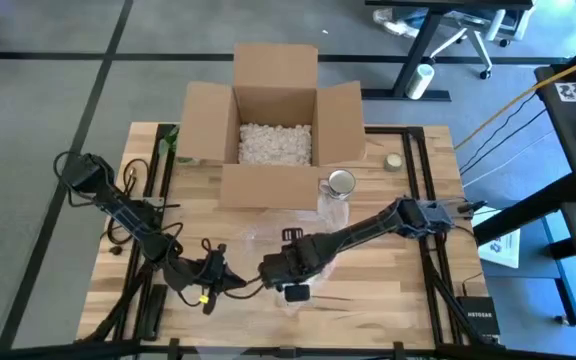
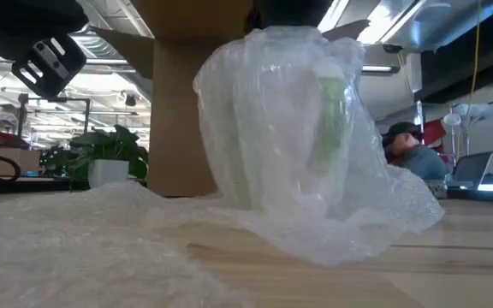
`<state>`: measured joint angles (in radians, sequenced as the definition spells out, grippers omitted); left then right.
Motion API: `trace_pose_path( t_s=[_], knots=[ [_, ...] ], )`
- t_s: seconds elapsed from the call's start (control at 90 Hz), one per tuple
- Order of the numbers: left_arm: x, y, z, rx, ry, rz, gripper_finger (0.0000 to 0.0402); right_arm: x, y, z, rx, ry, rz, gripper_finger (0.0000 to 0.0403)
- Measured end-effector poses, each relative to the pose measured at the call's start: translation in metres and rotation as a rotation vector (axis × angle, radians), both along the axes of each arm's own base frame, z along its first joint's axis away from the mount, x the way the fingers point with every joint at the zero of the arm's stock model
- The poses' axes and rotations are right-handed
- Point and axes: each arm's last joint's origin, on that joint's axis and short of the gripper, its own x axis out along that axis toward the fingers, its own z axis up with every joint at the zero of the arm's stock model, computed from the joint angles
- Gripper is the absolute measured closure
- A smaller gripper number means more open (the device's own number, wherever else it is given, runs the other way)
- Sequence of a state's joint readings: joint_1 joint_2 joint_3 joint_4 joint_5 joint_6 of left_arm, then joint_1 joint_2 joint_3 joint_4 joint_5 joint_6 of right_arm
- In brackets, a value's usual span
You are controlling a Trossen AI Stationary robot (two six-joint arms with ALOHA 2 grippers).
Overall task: Wrap mug
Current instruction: Wrap the green mug with the bubble wrap
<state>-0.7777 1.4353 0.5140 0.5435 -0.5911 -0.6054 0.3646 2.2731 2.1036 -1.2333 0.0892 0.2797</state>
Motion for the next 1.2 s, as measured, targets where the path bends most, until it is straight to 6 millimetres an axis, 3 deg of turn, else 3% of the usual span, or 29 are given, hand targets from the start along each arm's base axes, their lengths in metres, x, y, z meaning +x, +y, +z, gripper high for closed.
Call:
trace_pose_path(
  t_s=[0.122, 0.322, 0.522, 0.878, 1.2],
  knots=[
    [-0.001, -0.001, -0.001, 0.000, 0.010, -0.003, 0.0402, 0.000, -0.001, -0.011, 0.065, 0.029, 0.006, 0.0304],
    [-0.002, -0.002, -0.001, -0.002, 0.009, -0.006, 0.0402, -0.001, 0.000, -0.022, 0.089, 0.042, 0.011, 0.0390],
    [-0.002, -0.002, -0.001, -0.007, 0.011, -0.004, 0.0402, -0.002, 0.000, -0.019, 0.093, 0.037, 0.007, 0.0400],
    [-0.002, -0.002, -0.001, -0.010, 0.011, -0.003, 0.0402, -0.005, -0.001, -0.018, 0.106, 0.070, -0.039, 0.0386],
    [-0.002, -0.002, -0.001, -0.010, 0.011, -0.003, 0.0402, -0.003, 0.001, 0.005, 0.135, 0.051, -0.033, 0.0300]
  ],
)
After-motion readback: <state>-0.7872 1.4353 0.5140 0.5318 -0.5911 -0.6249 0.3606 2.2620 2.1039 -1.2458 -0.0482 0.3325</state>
